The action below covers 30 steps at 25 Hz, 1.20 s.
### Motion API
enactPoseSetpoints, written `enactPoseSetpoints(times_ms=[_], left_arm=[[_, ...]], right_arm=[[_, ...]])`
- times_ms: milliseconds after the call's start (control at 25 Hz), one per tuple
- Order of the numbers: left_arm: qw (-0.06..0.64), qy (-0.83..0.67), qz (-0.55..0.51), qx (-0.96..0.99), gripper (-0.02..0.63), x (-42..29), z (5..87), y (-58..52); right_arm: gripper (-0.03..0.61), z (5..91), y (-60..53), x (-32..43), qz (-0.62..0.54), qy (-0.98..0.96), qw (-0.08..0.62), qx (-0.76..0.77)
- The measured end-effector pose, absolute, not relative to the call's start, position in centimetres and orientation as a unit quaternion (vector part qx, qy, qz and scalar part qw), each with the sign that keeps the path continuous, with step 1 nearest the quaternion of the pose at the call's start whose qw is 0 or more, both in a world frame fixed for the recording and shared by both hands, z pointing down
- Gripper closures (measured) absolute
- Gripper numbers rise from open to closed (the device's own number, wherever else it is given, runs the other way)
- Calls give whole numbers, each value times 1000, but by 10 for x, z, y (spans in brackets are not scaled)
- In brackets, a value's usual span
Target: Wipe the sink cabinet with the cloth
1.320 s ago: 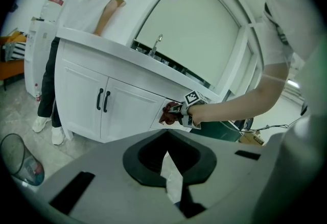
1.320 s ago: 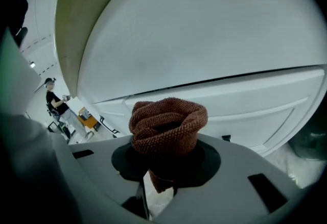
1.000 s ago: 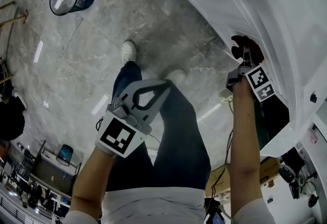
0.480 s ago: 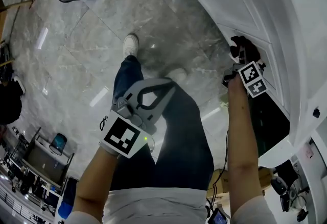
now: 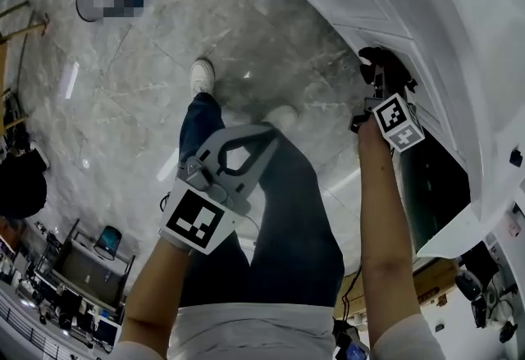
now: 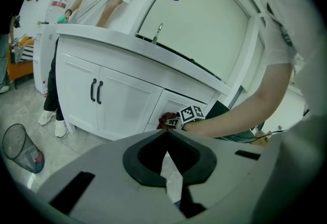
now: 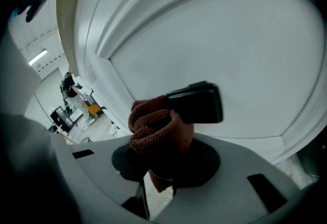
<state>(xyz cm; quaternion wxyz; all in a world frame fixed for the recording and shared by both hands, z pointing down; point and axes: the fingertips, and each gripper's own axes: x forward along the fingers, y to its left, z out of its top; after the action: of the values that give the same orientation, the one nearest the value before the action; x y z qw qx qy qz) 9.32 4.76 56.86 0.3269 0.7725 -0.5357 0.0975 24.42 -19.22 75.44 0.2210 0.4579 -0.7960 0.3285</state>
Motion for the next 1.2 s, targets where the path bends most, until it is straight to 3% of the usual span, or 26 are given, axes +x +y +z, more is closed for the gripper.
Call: enactPoseSetpoints(times_ms=[1200], left_arm=[[321,-450,118,825,604,157,566,36]], right_arm=[[476,752,-184,393,372,-724,201,546]])
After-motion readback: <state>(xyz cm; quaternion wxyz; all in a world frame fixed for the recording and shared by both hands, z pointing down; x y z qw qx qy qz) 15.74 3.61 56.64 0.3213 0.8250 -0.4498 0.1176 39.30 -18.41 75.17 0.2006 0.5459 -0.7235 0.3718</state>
